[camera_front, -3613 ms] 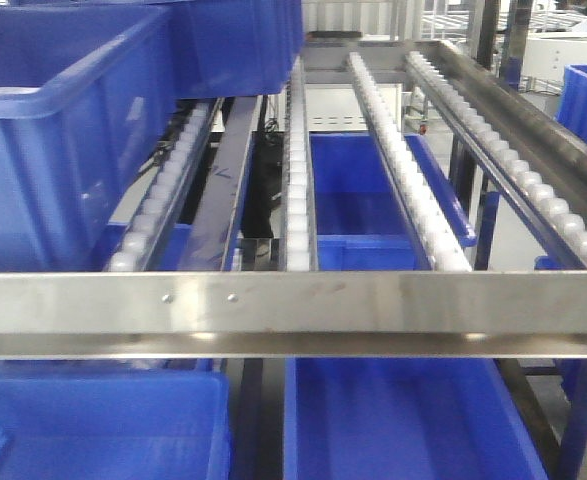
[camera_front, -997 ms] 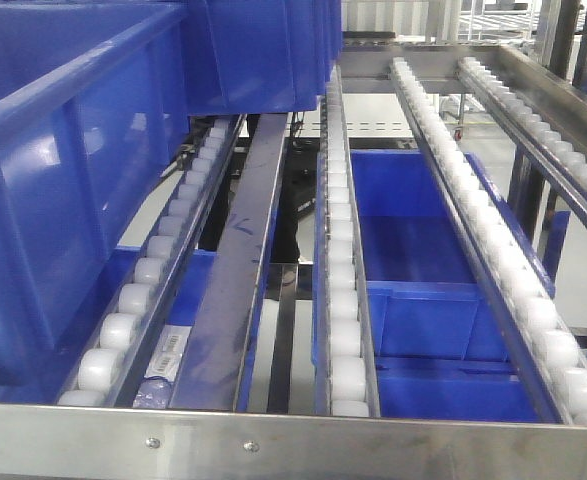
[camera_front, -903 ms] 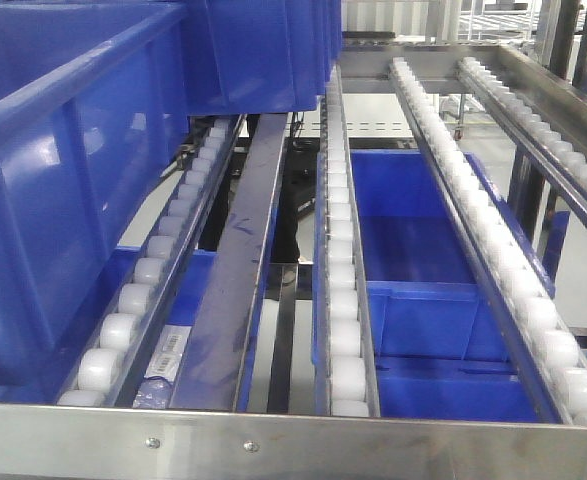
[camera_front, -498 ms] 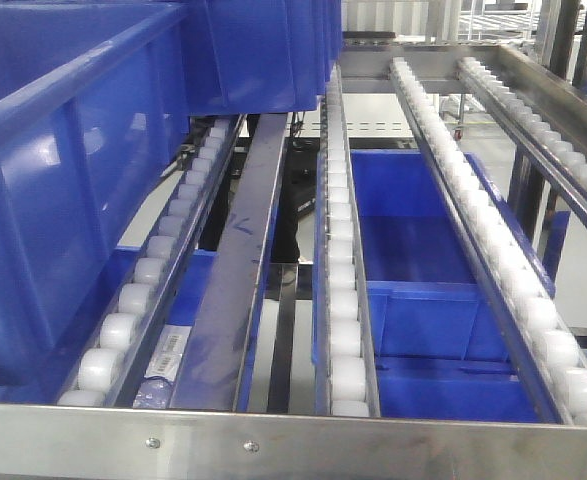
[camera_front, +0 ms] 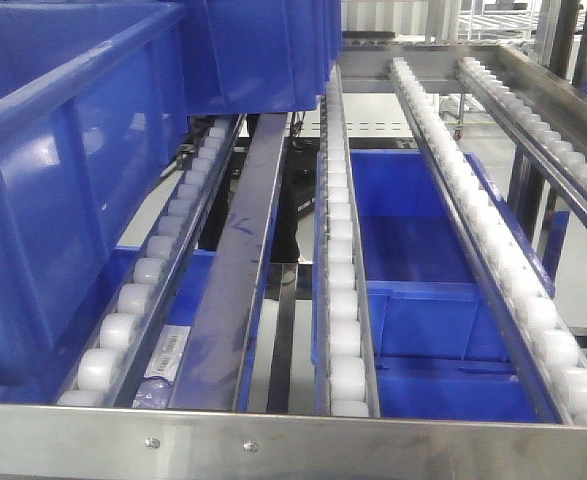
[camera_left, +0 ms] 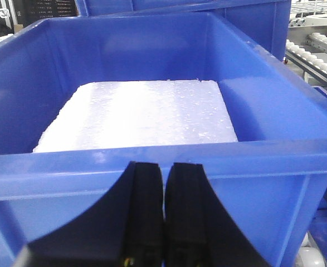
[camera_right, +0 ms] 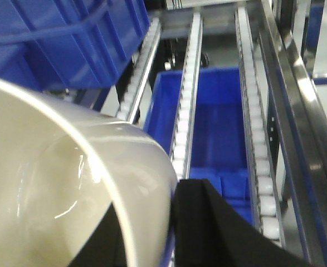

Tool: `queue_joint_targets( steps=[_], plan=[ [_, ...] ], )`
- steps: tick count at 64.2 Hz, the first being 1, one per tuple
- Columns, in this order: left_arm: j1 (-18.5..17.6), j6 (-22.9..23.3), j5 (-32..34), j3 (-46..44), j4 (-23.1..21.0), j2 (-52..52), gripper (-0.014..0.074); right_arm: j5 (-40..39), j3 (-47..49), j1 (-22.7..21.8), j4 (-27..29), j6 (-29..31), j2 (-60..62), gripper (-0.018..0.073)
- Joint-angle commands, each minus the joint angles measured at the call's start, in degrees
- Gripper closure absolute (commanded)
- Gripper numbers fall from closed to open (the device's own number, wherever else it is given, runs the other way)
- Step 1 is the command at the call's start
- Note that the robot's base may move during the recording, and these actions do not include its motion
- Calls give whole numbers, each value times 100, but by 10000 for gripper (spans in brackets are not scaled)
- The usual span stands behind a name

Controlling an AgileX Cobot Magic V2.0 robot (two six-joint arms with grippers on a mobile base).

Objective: Move white bin to right shelf second layer

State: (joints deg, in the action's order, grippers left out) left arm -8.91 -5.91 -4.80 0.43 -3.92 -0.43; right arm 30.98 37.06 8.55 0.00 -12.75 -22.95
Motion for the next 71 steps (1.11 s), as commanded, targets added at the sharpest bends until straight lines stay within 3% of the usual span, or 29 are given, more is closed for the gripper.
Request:
queue_joint_targets(
  steps=[1,30,46,71],
  plan=[
    [-21,20,480,211,-31,-80,512,-664,178,-14,-50,11,-408,502],
    [-21,20,480,211,-31,-80,512,-1622,798,39,94,11,-3361,502],
    [-21,20,480,211,-31,-80,512,-1642,1596,342,94,11,-5064,502],
    [-21,20,480,211,-31,-80,512,-1451,1883,458,94,11,-6055,502]
  ],
)
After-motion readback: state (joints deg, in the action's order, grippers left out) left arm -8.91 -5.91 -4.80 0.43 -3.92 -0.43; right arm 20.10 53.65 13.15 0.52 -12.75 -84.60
